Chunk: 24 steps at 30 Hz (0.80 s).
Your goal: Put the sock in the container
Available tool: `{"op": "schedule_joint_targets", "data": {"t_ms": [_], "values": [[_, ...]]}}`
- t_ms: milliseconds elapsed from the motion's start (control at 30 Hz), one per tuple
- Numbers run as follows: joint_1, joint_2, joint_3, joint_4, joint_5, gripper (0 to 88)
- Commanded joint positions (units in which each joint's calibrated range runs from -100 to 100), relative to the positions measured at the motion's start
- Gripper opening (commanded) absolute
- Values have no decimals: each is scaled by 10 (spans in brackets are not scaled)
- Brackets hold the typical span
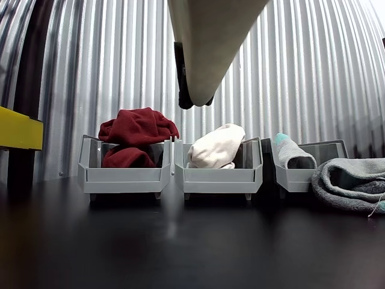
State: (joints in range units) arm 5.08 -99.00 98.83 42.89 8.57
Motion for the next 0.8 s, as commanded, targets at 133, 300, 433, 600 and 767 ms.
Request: {"op": "schedule_joint_targets", "data": {"t_ms": [133, 300, 433, 600, 767], "values": [[-1, -4, -2, -10, -2, 14], [-1, -4, -2, -10, -2, 14], [-1, -4, -2, -10, -1, 14], [0, -4, -4, -9, 0, 13], [31, -3, -32, -3, -2, 13]]}}
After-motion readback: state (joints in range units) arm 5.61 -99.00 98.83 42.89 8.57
